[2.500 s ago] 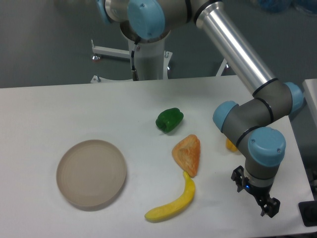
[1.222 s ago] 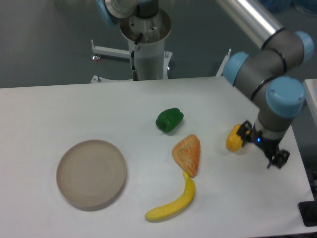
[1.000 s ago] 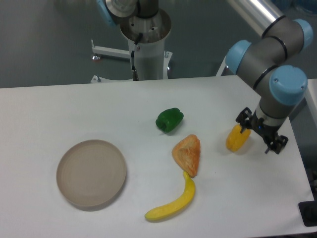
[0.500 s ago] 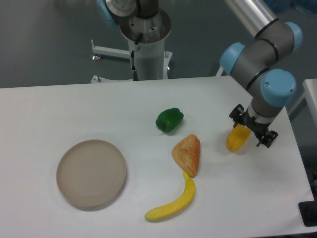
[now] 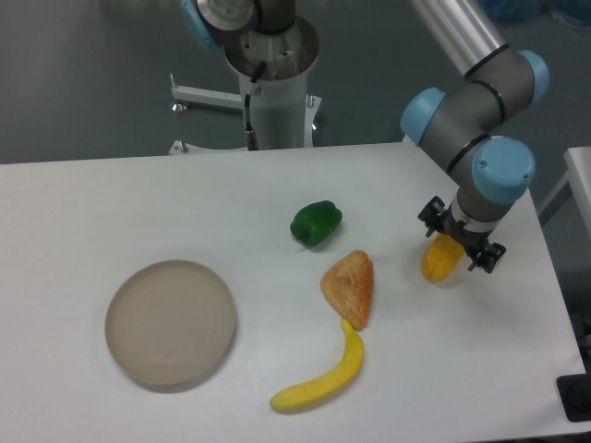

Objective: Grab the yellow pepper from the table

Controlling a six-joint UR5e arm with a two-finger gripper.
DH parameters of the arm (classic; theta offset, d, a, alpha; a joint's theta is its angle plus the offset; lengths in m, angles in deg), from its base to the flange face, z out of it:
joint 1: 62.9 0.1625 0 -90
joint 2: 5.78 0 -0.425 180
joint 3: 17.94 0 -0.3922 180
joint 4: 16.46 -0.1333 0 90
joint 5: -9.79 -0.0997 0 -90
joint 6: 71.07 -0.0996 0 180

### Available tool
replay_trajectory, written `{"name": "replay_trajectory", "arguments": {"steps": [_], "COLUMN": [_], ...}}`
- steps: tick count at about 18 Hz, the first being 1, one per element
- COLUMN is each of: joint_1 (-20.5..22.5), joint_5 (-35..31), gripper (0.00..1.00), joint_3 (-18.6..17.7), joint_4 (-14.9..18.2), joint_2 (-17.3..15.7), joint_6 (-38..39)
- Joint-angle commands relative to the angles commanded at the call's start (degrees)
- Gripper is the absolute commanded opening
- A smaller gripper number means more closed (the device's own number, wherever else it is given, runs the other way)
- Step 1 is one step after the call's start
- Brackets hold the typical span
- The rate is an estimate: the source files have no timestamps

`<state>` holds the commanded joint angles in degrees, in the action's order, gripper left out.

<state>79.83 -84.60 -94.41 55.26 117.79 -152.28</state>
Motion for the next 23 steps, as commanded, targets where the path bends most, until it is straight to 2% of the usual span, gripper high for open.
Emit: {"name": "replay_trajectory", "arguments": {"steps": [11, 12, 14, 15, 18, 23], "joint_1": [0.35, 0.44, 0.44, 0.7, 0.88, 0.88], "joint_5": [-0.09, -0.09, -0.09, -0.09, -0.18, -0.18], "gripper": [0.99, 0.92, 0.64, 0.55, 0.44, 0.41], "joint_3": [-2.11, -2.11, -1.93, -1.85, -1.15, -0.35], "joint_4": [-0.96, -1.14, -1.14, -1.06, -1.05, -0.97], "joint_2": [0.26, 0.26, 0.35, 0.35, 0.35, 0.26], "joint_6": [-0.17, -0.18, -0.35, -0.35, -0.44, -0.35]}}
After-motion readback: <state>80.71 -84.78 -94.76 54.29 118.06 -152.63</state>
